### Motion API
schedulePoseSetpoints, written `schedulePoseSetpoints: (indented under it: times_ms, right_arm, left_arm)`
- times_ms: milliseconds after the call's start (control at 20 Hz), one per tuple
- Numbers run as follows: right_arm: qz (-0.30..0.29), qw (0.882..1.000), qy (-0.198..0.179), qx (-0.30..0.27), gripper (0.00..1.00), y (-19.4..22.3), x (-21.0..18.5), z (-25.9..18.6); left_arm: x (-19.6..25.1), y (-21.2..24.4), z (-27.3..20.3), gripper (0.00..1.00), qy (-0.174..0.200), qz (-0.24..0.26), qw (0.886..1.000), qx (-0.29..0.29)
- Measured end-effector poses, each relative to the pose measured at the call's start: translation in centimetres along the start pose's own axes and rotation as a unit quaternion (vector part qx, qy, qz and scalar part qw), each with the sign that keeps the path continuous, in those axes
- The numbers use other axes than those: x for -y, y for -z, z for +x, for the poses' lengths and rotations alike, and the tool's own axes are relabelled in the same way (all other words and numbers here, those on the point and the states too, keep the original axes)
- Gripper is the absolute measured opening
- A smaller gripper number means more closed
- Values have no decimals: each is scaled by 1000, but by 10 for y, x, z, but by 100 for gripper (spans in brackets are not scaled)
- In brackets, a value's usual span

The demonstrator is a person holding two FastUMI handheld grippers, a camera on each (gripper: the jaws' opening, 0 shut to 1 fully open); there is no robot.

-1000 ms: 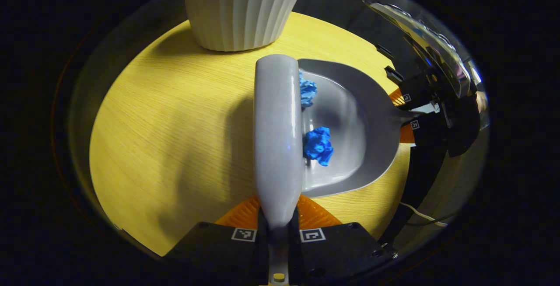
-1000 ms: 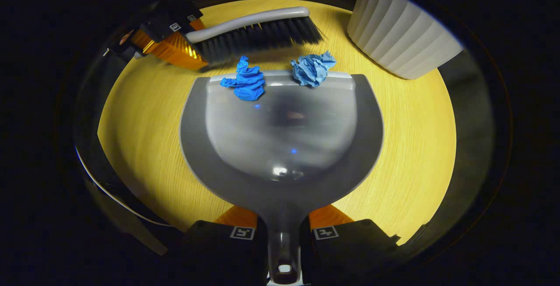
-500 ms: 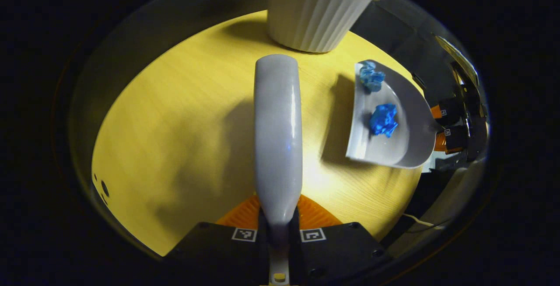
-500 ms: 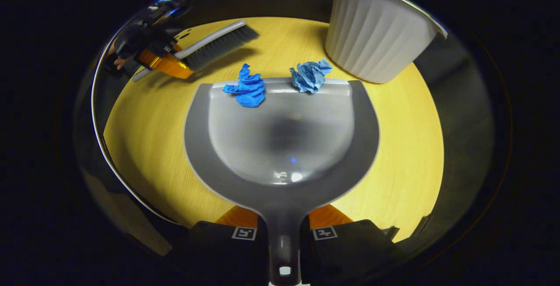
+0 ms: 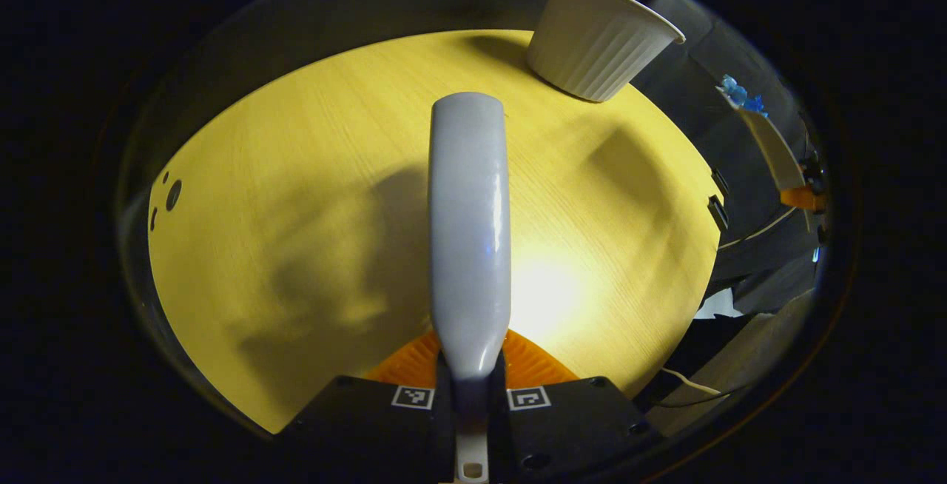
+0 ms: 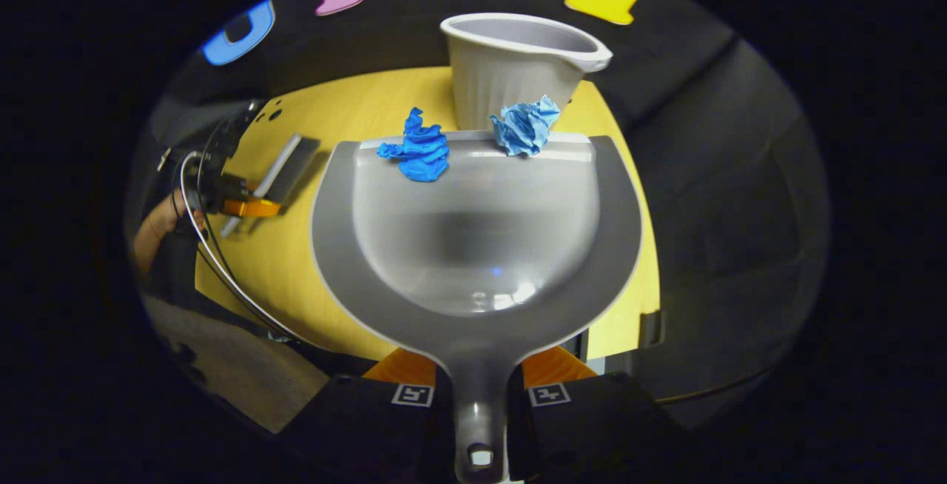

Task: Pick up the small broom and dustpan from the desktop, sweep the trash into the dustpan with the broom, and then empty the trash into the garbage bin.

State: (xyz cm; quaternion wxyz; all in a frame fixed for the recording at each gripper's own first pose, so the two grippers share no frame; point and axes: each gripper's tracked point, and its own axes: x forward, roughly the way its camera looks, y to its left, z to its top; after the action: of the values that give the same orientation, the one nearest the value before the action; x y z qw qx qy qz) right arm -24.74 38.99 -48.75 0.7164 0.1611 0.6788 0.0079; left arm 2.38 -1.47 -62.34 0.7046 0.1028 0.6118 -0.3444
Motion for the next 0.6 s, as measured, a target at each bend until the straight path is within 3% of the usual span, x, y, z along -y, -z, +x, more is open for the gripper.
schedulePoseSetpoints:
  times_ms: [150,300,400,600]
  right_arm:
    - [8,999,38,30,31,1,-9,7]
    - [41,997,34,48,31,-3,-16,21]
    - [41,997,43,51,31,-5,-16,25]
    - [36,997,53,49,31,-1,-15,21]
  left_arm:
    - [3,0,0,22,-1,-7,1000,1]
    - [1,-2,2,22,3,-4,1000,4]
    - [2,-1,3,25,6,-1,1000,5]
    - [1,-1,1,22,16,-7,1000,9]
